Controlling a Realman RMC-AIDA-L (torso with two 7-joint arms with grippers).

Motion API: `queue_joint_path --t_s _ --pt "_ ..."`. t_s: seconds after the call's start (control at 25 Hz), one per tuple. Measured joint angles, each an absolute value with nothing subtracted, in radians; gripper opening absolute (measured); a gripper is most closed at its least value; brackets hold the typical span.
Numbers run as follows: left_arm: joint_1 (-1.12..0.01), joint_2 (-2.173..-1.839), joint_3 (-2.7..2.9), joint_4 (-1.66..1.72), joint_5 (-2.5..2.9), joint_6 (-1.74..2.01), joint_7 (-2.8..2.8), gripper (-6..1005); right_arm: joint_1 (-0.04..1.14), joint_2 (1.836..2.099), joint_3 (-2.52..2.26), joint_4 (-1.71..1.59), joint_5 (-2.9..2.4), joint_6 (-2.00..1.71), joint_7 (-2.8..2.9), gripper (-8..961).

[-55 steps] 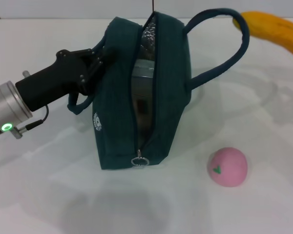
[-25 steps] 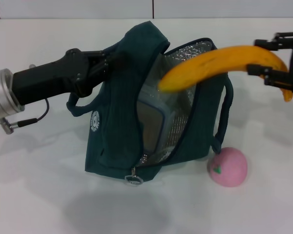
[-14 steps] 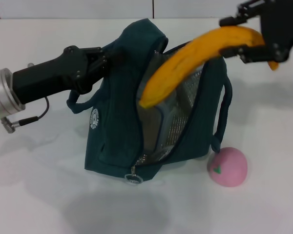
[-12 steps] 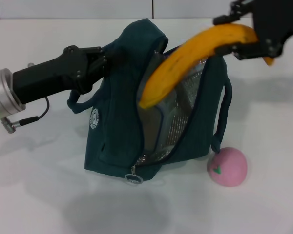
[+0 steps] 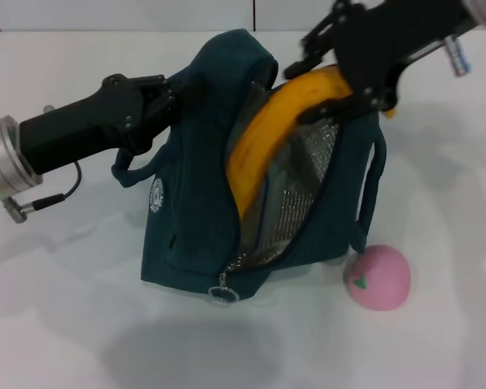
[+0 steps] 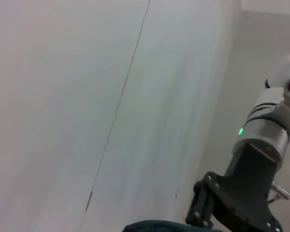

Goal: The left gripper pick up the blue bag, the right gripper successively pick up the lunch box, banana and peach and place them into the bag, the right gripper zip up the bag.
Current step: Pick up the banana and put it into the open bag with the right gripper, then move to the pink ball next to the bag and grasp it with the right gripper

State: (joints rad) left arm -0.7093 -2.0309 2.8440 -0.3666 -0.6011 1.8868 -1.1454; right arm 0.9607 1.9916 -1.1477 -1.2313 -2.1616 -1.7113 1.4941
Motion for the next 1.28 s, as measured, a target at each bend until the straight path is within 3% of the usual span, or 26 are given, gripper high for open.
queue_joint_path --t_s 0.16,0.52,0.76,1.0,1.16,1.28 --pt "-0.707 -2.032 2.844 -0.367 -0.603 1.882 -1.135 57 0.966 2.017 -1.195 -1.231 -2.163 -1.680 1.503 510" --pt "-0.707 -2.033 2.844 -0.367 -0.604 1.861 -1.130 59 0.983 2.022 -1.357 -1.187 -2.188 -1.565 1.601 519" --pt "-0.698 -2.033 2.844 -0.367 -0.605 1.858 -1.116 61 0.933 2.022 -1.352 -1.243 -2.144 -1.531 1.603 526" --pt "-0.695 -2.033 2.842 -0.365 -0.607 1.857 -1.115 63 0.802 2.019 -1.338 -1.345 -2.071 -1.426 1.590 710" --pt "-0.683 -2.034 2.841 -0.365 -0.608 1.857 -1.115 64 0.634 2.016 -1.282 -1.421 -1.920 -1.431 1.517 708" --pt "-0.672 -2.034 2.841 -0.364 -0.613 1.857 -1.115 65 0.441 2.015 -1.251 -1.453 -1.755 -1.490 1.388 707"
